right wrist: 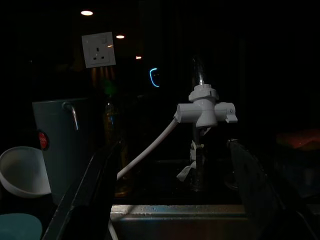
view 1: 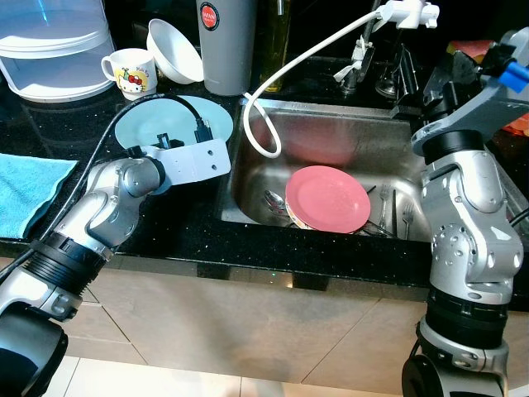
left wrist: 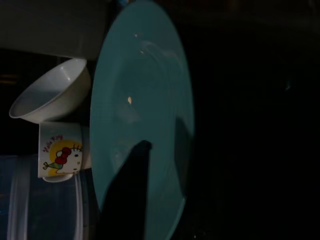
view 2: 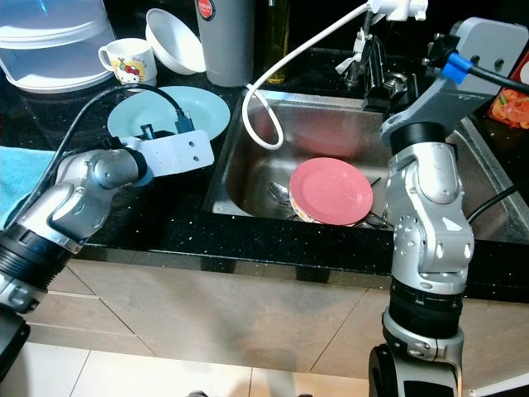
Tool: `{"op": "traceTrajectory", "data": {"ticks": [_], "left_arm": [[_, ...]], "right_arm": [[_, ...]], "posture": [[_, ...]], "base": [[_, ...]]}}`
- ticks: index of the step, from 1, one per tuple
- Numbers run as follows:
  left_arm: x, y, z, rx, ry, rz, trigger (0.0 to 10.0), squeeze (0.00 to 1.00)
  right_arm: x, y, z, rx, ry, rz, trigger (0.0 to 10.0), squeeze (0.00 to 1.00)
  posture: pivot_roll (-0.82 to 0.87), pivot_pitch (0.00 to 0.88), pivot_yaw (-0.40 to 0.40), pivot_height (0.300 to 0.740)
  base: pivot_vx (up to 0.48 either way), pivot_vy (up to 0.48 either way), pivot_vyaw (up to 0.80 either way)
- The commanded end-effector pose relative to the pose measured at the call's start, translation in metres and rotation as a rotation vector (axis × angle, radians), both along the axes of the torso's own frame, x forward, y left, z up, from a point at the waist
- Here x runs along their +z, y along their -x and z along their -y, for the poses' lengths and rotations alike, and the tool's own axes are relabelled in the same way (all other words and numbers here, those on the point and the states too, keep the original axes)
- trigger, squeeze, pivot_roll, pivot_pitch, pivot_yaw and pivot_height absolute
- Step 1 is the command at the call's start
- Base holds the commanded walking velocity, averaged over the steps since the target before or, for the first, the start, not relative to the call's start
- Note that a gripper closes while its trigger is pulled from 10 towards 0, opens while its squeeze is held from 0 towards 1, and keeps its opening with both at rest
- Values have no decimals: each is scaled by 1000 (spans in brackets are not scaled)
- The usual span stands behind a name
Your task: Kitchen organization
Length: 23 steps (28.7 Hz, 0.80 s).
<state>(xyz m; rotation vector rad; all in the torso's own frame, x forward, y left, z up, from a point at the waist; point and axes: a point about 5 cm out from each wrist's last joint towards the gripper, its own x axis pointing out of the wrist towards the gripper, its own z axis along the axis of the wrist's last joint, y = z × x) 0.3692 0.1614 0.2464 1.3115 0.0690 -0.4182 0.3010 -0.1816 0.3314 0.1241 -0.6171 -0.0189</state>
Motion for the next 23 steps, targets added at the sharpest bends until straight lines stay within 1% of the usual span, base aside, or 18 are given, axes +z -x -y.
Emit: {"op": "traceTrajectory", "data": {"ticks": [1, 2, 3, 7, 9, 10, 13, 15, 16, 17, 18, 19, 20, 21, 22, 23], "left_arm": [[-6, -2, -5, 12, -61, -10, 3725, 0], [-7, -4, -5, 11, -77, -6, 2980, 0], [-8, -5, -5, 10, -84, -5, 0, 0], [-10, -6, -3, -9, -116, 5, 0, 0], [-8, -6, 0, -26, -132, 38, 0, 0], [-3, -7, 3, -41, -128, 78, 0, 0], [-1, -7, 5, -47, -122, 89, 0, 0], [11, -8, 14, -93, -84, 166, 0, 0], [23, -6, 26, -162, -46, 245, 1333, 0], [23, -6, 26, -162, -46, 245, 1333, 0], [33, -3, 35, -202, -8, 299, 10000, 0], [33, -3, 35, -202, -8, 299, 10000, 0], [40, -1, 40, -231, 22, 339, 10000, 0], [49, 3, 48, -291, 40, 398, 10000, 0], [55, 6, 52, -320, 52, 426, 10000, 0], [62, 10, 57, -368, 77, 474, 10000, 0]], "right_arm": [[0, -1, -2, 7, 1, 5, 10000, 0], [0, -1, -3, 7, 1, 6, 10000, 0], [0, -1, -3, 7, 0, 6, 10000, 0], [0, 0, -2, 5, 0, 5, 10000, 0], [0, 0, -2, 3, -1, 7, 10000, 0], [0, 0, -2, 2, -1, 8, 10000, 0], [0, 0, -2, 2, -2, 9, 10000, 0], [1, -1, -2, 3, -1, 11, 10000, 0], [2, -1, -2, 4, -1, 13, 10000, 0], [2, -1, -2, 4, -1, 13, 10000, 0], [2, -2, -2, 5, 0, 14, 10000, 0], [2, -2, -2, 5, 0, 14, 10000, 0], [3, -2, -2, 6, 0, 15, 10000, 0], [4, -2, -2, 11, 2, 17, 10000, 0], [5, -2, -2, 17, 4, 18, 10000, 0], [5, -2, -3, 41, 4, 11, 10000, 0]], "posture": [[69, 80, 0, 740], [69, 80, 0, 740], [69, 80, 0, 740], [64, 81, 5, 740], [64, 80, 5, 740], [65, 80, 5, 740], [65, 80, 5, 740], [66, 80, 5, 740], [67, 79, 6, 740], [67, 79, 6, 740], [68, 79, 5, 740], [68, 79, 5, 740], [67, 80, 8, 740], [67, 80, 8, 740], [66, 79, 7, 740], [66, 80, 10, 740]], "base": [[0, 0, 0], [0, 0, 0], [0, 0, 0], [0, 0, 0], [0, 0, 0], [0, 0, 0], [0, 0, 0], [0, 0, 0], [0, 0, 0], [0, 0, 0], [0, 0, 0], [0, 0, 0], [0, 0, 0], [0, 0, 0], [0, 0, 0], [0, 0, 0]]}}
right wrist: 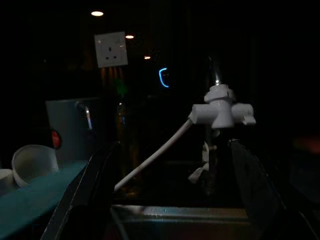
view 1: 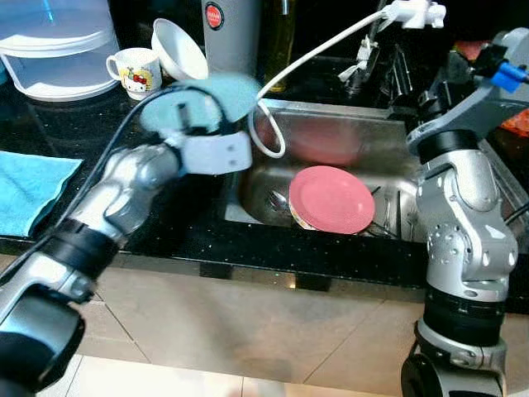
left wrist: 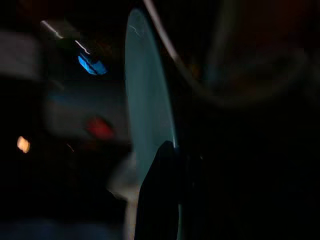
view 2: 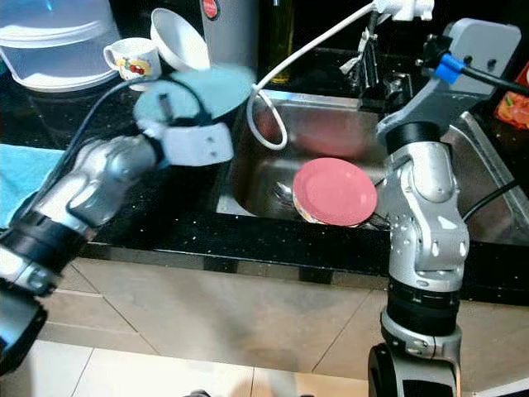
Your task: Kitchen organization
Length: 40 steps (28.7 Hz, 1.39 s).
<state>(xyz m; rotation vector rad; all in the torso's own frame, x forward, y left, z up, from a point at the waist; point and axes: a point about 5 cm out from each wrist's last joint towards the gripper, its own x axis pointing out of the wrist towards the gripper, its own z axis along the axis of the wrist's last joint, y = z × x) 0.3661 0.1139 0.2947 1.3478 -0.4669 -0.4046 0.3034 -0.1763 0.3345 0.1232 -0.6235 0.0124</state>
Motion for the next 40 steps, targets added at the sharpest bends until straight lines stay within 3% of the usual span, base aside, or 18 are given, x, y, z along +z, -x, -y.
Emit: {"op": "traceTrajectory", "data": {"ticks": [1, 5, 7, 10, 14, 17, 19, 23, 32, 33, 34, 35, 40], "left_arm": [[19, 9, 13, -107, 51, 105, 10000, 0], [23, 16, 22, -182, 80, 139, 10000, 0], [20, 23, 30, -251, 95, 170, 10000, 0], [19, 24, 33, -272, 104, 181, 10000, 0], [16, 34, 46, -365, 155, 240, 10000, 0], [15, 36, 48, -379, 165, 239, 10000, 0], [9, 43, 57, -445, 168, 236, 10000, 0], [4, 43, 60, -466, 154, 226, 10000, 0], [1, 47, 66, -511, 158, 223, 10000, 0], [0, 49, 68, -524, 157, 220, 10000, 0], [-1, 51, 70, -538, 156, 218, 10000, 0], [-2, 52, 71, -552, 153, 214, 10000, 0], [-5, 55, 72, -580, 139, 206, 10000, 0]], "right_arm": [[2, 0, 2, 30, -6, -2, 10000, 0], [1, 0, 3, 74, -21, -26, 10000, 0], [-2, -1, 5, 163, -108, -62, 10000, 0], [-3, -1, 5, 208, -153, -75, 10000, 0], [-5, 3, -9, 495, -406, -97, 10000, 0], [-6, 3, -13, 532, -440, -109, 10000, 0], [-10, -2, -15, 562, -544, -153, 10000, 0], [-14, -6, -12, 560, -600, -186, 10000, 0], [-14, -5, -8, 573, -589, -205, 10000, 0], [-16, -6, -8, 561, -576, -218, 5373, 0], [-17, -6, -7, 543, -570, -230, 1725, 0], [-18, -6, -7, 527, -567, -242, 0, 0], [-22, -10, -4, 481, -564, -272, 0, 0]], "posture": [[66, 78, 10, 740], [67, 77, 13, 740], [63, 74, 16, 740], [63, 74, 16, 740], [56, 69, 19, 740], [56, 69, 19, 740], [55, 59, 19, 740], [54, 54, 20, 740], [50, 53, 21, 740], [52, 53, 21, 740], [52, 53, 21, 740], [52, 55, 22, 740], [53, 60, 22, 740]], "base": [[0, 0, 0], [0, 0, 0], [0, 0, 0], [0, 0, 0], [0, 0, 0], [0, 0, 0], [0, 0, 0], [0, 0, 0], [0, 0, 0], [0, 0, 0], [0, 0, 0], [0, 0, 0], [0, 0, 0]]}}
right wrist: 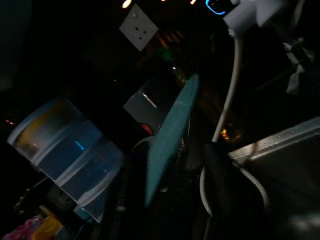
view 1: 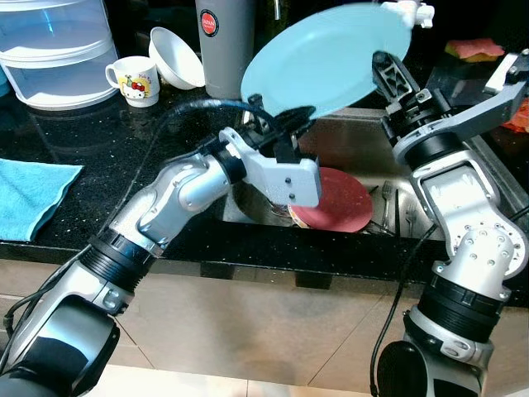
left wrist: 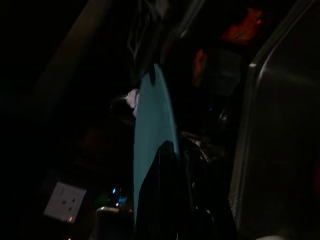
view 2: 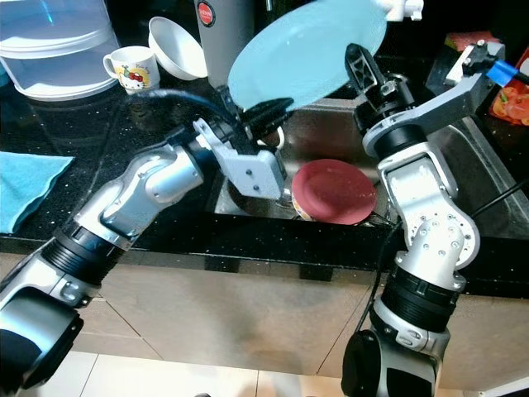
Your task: Kitchen organization
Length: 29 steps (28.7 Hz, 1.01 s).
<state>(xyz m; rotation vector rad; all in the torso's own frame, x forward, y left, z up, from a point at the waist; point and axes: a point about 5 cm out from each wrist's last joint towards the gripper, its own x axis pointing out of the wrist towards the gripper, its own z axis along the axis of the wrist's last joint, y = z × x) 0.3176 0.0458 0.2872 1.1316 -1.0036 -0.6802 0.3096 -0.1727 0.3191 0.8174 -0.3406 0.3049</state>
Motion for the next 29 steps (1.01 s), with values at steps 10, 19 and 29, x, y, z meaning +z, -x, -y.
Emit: {"op": "traceTrajectory", "data": {"ticks": [10, 19, 29], "left_arm": [[2, 5, 4, -36, 5, 36, 10000, 0], [2, -1, 0, 11, -2, 54, 10000, 0], [7, -18, -22, 132, -14, 105, 10000, 0]], "right_arm": [[-10, -5, 0, -23, 31, -78, 0, 0], [-6, -5, 6, -49, 23, -65, 10000, 0], [-1, -4, 26, -19, -154, -44, 10000, 1000]], "posture": [[51, 71, 20, 740], [53, 76, 19, 740], [57, 85, 15, 740]], "base": [[0, 0, 0], [0, 0, 0], [0, 0, 0]]}}
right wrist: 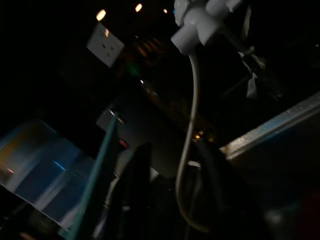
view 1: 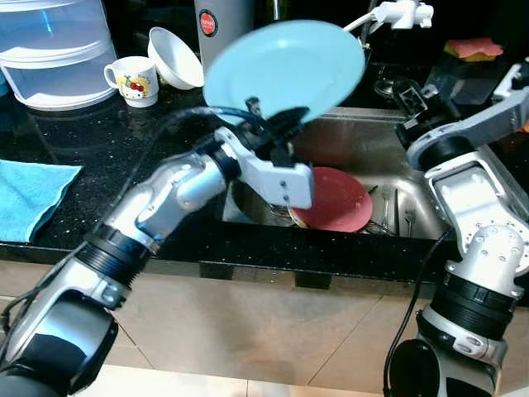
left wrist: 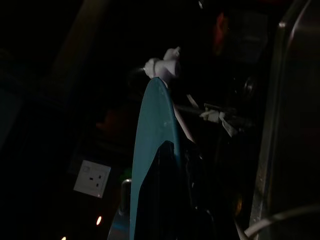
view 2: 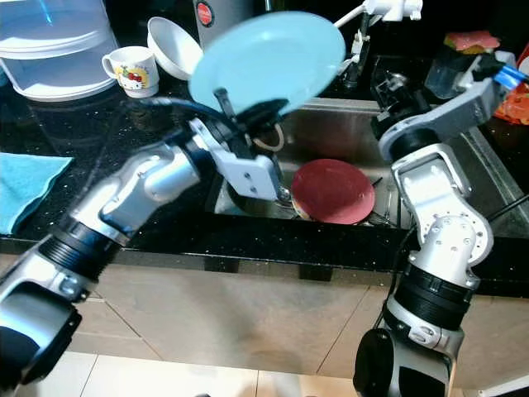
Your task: Kitchen organization
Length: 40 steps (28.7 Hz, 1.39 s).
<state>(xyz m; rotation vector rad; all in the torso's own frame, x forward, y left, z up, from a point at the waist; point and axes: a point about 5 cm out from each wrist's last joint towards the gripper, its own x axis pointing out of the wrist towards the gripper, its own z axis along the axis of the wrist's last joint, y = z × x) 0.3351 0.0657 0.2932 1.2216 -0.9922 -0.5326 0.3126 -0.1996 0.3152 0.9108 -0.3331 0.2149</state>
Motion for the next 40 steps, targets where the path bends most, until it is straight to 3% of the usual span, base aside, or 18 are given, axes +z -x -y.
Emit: {"op": "traceTrajectory", "data": {"ticks": [1, 5, 6, 7, 13, 23, 24, 25, 27, 40], "left_arm": [[1, 0, -2, 3, -16, 20, 10000, 0], [-7, 4, 5, -42, -46, 17, 10000, 0], [-9, 5, 8, -56, -46, 14, 10000, 0], [-9, 6, 12, -77, -42, 16, 10000, 0], [-8, 9, 19, -109, -35, 26, 10000, 0], [-10, 16, 28, -170, -35, 29, 10000, 0], [-10, 18, 30, -182, -34, 30, 10000, 0], [-10, 18, 30, -182, -34, 30, 10000, 0], [-11, 20, 32, -197, -38, 28, 10000, 0], [-15, 21, 32, -205, -51, 42, 10000, 0]], "right_arm": [[3, -1, -1, 36, -55, 10, 10000, 1000], [4, 0, -14, 170, -130, 20, 10000, 1000], [5, 2, -19, 207, -139, 29, 10000, 643], [5, 3, -30, 259, -135, 31, 10000, 0], [-1, 2, -44, 315, -132, -5, 10000, 0], [-7, 0, -49, 349, -134, -56, 10000, 0], [-9, -2, -49, 347, -134, -69, 4980, 0], [-9, -2, -49, 347, -134, -69, 4980, 0], [-12, -4, -50, 345, -133, -90, 0, 0], [-15, -3, -53, 315, -132, -119, 0, 0]], "posture": [[57, 85, 15, 740], [51, 88, 15, 740], [51, 88, 15, 740], [51, 88, 15, 740], [45, 92, 14, 740], [45, 96, 11, 740], [45, 96, 11, 740], [45, 96, 11, 740], [46, 96, 10, 740], [46, 88, 8, 740]], "base": [[0, 0, 0], [0, 0, 0], [0, 0, 0], [0, 0, 0], [0, 0, 0], [0, 0, 0], [0, 0, 0], [0, 0, 0], [0, 0, 0], [0, 0, 0]]}}
